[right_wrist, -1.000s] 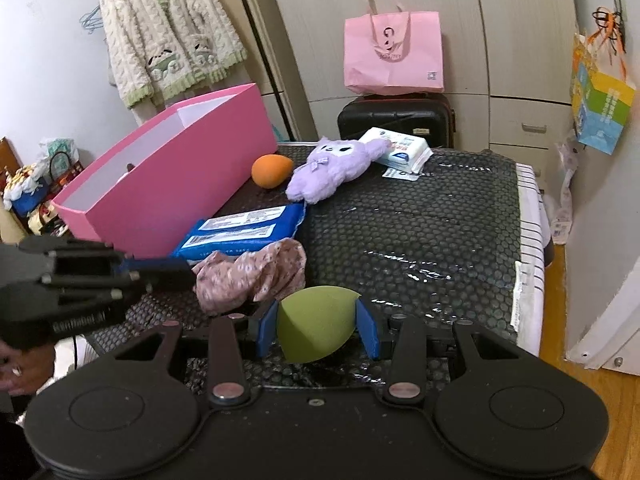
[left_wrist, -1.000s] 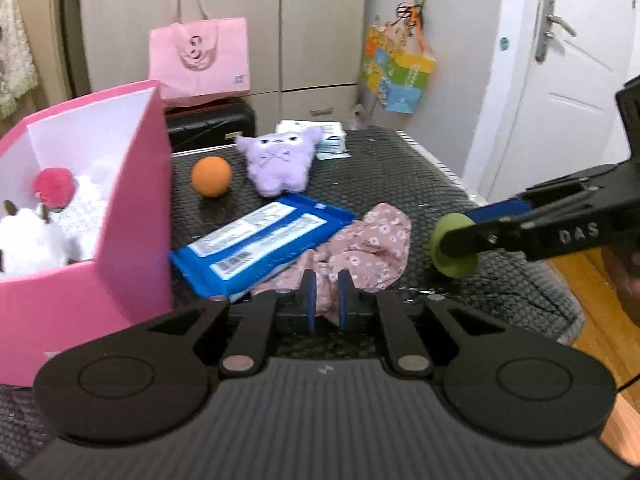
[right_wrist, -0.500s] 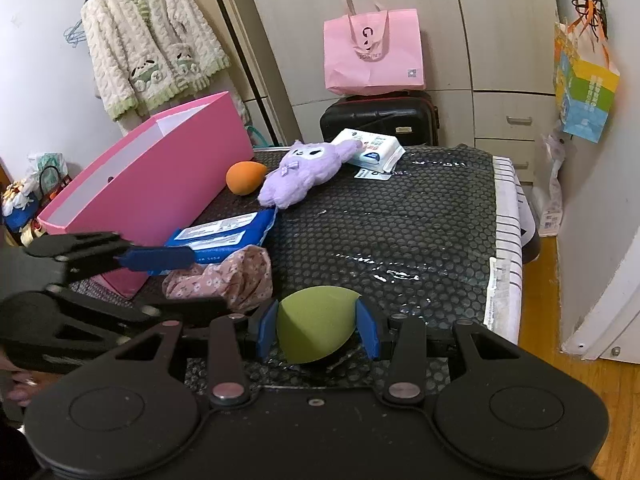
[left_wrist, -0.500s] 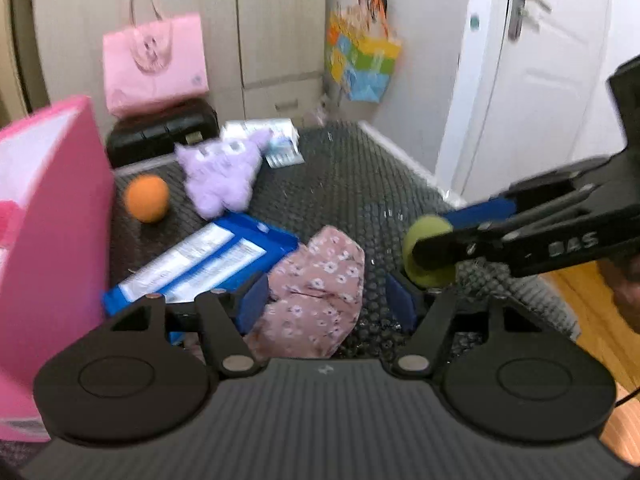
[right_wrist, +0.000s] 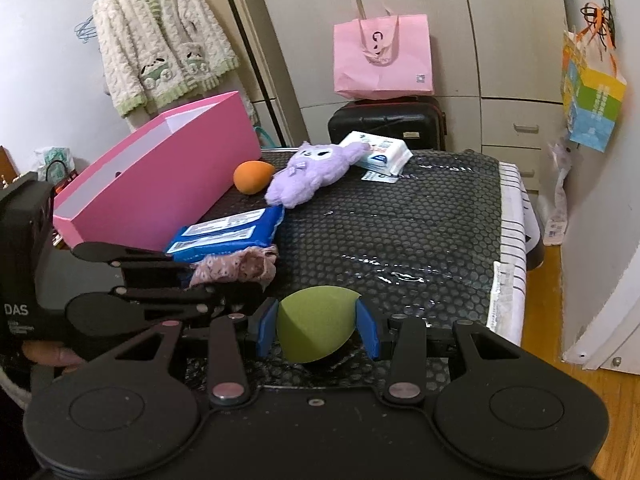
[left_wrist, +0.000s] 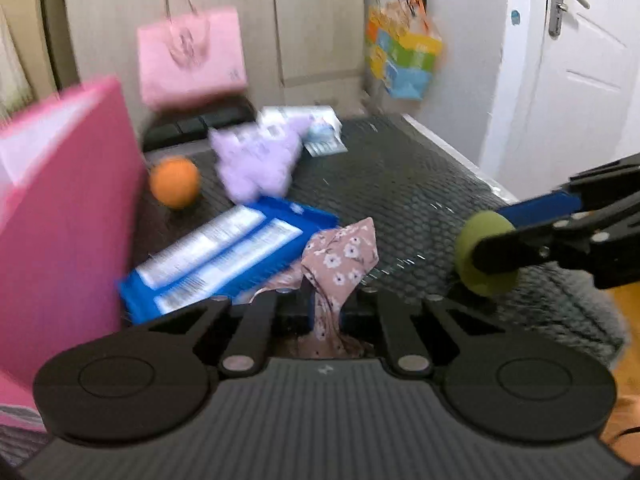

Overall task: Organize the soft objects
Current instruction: 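Lift the pink cloth with the left tool while the right tool holds the sponge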

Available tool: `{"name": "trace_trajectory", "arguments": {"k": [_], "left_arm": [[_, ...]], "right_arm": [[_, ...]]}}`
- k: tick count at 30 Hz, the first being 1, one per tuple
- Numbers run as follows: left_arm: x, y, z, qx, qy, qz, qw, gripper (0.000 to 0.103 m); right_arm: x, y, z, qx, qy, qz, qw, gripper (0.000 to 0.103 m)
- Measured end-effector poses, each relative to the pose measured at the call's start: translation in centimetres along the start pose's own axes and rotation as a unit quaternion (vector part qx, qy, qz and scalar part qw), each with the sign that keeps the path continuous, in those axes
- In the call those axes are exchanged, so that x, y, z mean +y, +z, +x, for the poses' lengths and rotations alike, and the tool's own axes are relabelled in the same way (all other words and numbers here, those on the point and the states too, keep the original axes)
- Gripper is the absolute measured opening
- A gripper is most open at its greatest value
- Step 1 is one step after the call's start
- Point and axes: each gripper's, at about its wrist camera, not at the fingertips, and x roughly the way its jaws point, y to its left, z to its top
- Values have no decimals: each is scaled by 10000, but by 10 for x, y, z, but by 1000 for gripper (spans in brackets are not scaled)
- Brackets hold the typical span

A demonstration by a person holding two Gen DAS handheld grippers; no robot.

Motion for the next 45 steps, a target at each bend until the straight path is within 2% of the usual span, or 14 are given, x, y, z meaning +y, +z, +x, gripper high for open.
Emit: {"name": "trace_trajectory", "arguments": {"k": [11, 20, 25, 29, 33, 45], "left_arm": [[16, 2, -32, 106, -379, -81, 9992, 9], [33, -2, -58, 458, -767, -197, 9958, 9], [43, -10, -72, 647, -819, -191, 9944, 9], [54, -15, -80, 961, -972, -235, 9903, 9], [64, -24, -85, 1387, -1196, -354, 9824, 9], [113, -29, -118, 1643, -1357, -554, 9755, 9]], "right_arm": [[26, -8, -4, 192, 61, 66, 9998, 48], [40, -17, -5, 395, 74, 295, 9988, 48], [55, -19, -3, 485, 235, 331, 9980, 48], [72, -18, -2, 592, 406, 244, 9971, 48], [89, -14, -4, 666, 591, 155, 9959, 48], [144, 4, -8, 689, 985, -331, 9922, 48]]}}
